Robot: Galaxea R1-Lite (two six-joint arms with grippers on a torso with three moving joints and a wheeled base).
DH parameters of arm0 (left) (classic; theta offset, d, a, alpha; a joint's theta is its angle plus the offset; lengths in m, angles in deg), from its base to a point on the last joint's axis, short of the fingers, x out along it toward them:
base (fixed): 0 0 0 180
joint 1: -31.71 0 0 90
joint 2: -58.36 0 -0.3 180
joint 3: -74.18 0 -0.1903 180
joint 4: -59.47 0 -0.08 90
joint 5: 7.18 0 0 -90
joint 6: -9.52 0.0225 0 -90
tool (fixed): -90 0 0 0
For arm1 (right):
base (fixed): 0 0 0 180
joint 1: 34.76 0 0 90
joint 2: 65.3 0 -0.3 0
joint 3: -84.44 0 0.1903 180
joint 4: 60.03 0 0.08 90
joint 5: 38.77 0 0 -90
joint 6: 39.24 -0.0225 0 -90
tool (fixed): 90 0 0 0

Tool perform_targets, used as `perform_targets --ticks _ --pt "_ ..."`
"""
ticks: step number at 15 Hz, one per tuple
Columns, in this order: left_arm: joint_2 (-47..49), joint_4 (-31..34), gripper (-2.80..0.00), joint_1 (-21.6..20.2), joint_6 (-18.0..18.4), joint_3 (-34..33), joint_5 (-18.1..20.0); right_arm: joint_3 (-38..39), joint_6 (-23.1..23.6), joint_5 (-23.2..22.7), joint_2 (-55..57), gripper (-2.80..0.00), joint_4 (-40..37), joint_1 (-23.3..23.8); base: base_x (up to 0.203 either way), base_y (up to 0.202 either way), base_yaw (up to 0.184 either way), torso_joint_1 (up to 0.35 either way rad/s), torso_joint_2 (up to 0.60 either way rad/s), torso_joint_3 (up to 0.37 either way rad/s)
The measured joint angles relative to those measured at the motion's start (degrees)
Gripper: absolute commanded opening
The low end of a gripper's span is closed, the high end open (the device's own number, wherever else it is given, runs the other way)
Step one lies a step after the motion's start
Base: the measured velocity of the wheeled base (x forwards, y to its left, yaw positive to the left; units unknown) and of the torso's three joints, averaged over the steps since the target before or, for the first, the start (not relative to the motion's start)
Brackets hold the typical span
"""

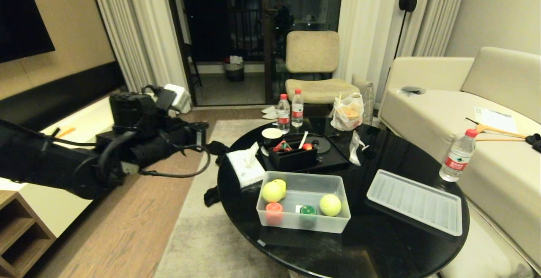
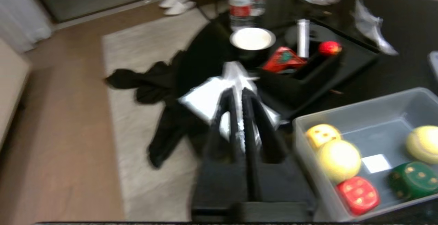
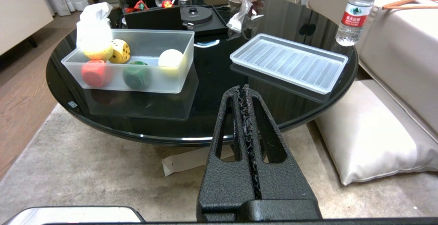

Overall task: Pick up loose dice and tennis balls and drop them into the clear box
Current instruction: Pick up toys out of the box

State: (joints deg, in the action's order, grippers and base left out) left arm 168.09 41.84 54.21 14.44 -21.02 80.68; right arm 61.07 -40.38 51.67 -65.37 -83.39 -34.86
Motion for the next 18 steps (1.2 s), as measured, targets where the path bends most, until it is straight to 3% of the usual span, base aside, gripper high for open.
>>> perform_targets --ticks 4,8,11,13,18 --pt "-16.57 0.53 -2.80 -10.28 -0.51 -14.28 2.77 0.00 0.00 0.00 0.00 -2.80 0.00 0.00 0.000 0.000 0.000 0.000 0.00 0.000" --pt "-36.37 1.52 -2.80 -17.02 -2.51 -35.10 5.23 0.00 0.02 0.00 0.00 -2.80 0.00 0.00 0.000 0.000 0.000 0.000 0.00 0.000" --pt "-50.57 2.91 -2.80 -18.84 -3.78 -48.47 5.36 0.00 0.02 0.00 0.00 -2.80 0.00 0.00 0.000 0.000 0.000 0.000 0.00 0.000" --pt "-59.33 6.51 -2.80 -19.35 -4.08 -53.70 5.47 0.00 0.00 0.02 0.00 -2.80 0.00 0.00 0.000 0.000 0.000 0.000 0.00 0.000" --pt "-81.40 27.53 -2.80 -16.67 -3.55 -57.93 7.62 0.00 -0.04 0.05 0.00 -2.80 0.00 0.02 0.000 0.000 0.000 0.000 0.00 0.000"
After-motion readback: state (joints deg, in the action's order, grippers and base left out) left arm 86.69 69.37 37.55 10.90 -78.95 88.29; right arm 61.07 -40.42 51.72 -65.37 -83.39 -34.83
